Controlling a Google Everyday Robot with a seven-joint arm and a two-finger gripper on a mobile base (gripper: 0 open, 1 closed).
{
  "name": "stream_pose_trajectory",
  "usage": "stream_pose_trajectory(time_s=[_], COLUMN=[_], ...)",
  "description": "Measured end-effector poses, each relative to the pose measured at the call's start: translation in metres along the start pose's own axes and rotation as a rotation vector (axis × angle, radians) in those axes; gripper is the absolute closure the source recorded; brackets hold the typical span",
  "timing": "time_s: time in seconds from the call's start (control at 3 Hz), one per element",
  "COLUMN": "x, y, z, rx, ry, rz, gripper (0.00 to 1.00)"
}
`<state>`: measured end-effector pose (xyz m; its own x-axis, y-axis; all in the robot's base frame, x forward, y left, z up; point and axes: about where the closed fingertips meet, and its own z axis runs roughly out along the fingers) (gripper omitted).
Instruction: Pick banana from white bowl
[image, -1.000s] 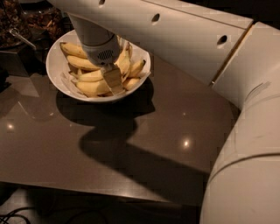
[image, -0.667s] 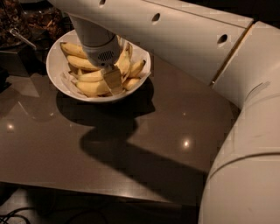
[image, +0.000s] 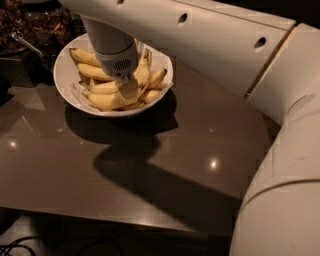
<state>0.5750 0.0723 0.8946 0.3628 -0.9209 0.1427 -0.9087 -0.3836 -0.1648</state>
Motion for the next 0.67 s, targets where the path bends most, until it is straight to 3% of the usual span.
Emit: stream_pose_trajectory(time_s=[0.33,0.67], x=[0.0074,0.0071], y=[0.0116,0.0111], z=[0.0037,0.0020], rx=[0.008,0.008], ry=[-0.034,-0.034], rz=[0.013,0.013], gripper=[0.90,1.00])
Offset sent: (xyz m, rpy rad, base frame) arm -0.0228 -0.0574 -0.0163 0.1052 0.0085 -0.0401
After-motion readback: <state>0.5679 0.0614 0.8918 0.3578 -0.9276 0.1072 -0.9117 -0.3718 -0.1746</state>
